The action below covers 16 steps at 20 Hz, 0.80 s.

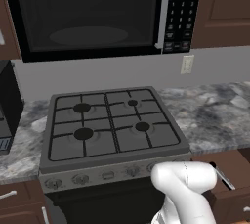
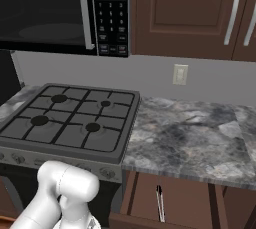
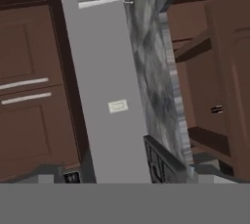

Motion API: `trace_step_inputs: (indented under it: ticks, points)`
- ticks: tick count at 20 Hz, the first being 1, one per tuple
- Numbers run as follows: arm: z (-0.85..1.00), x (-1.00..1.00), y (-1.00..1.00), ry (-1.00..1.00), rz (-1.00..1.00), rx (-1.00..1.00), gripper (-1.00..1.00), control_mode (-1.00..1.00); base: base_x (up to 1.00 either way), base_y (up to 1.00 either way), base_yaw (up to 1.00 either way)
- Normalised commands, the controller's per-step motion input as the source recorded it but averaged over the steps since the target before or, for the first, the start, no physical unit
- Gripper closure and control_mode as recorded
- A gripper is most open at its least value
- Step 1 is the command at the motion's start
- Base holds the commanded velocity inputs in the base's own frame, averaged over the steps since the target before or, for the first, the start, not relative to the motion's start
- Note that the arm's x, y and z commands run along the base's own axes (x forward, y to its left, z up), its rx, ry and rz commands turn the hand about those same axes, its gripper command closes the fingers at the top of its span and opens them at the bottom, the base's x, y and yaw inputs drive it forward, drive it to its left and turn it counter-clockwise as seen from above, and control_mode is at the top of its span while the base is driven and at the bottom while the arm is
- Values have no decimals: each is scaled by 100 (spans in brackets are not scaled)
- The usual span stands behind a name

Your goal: Take the tongs from the drawer on the right and place them on the dining counter next to the tray containing the hot dog.

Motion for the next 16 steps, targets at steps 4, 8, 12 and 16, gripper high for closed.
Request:
trace_step_inputs:
  ticks: [4, 8, 12, 16]
  points:
    - [24, 10, 40, 4, 0, -11, -100, -100, 0, 0, 0]
    - [32, 14, 40, 4, 0, -12, -100, -100, 0, 0, 0]
    - [51, 11, 32, 6, 0, -12, -100, -100, 0, 0, 0]
    - [41, 23, 29, 13, 0, -14, -100, -100, 0, 0, 0]
